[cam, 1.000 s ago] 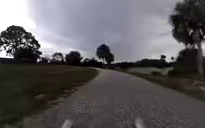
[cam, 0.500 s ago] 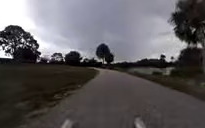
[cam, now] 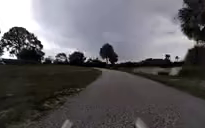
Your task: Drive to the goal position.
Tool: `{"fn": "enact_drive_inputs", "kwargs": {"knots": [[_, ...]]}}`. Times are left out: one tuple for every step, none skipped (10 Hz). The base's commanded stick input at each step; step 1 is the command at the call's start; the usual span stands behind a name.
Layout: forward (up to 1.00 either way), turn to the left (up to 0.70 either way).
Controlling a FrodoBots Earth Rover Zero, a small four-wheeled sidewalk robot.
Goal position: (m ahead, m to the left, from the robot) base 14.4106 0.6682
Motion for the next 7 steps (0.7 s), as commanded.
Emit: {"fn": "enact_drive_inputs", "kwargs": {"knots": [[1.0,0.0],[1.0,0.0],[1.0,0.0],[1.0,0.0],[1.0,0.0],[1.0,0.0],[1.0,0.0]]}}
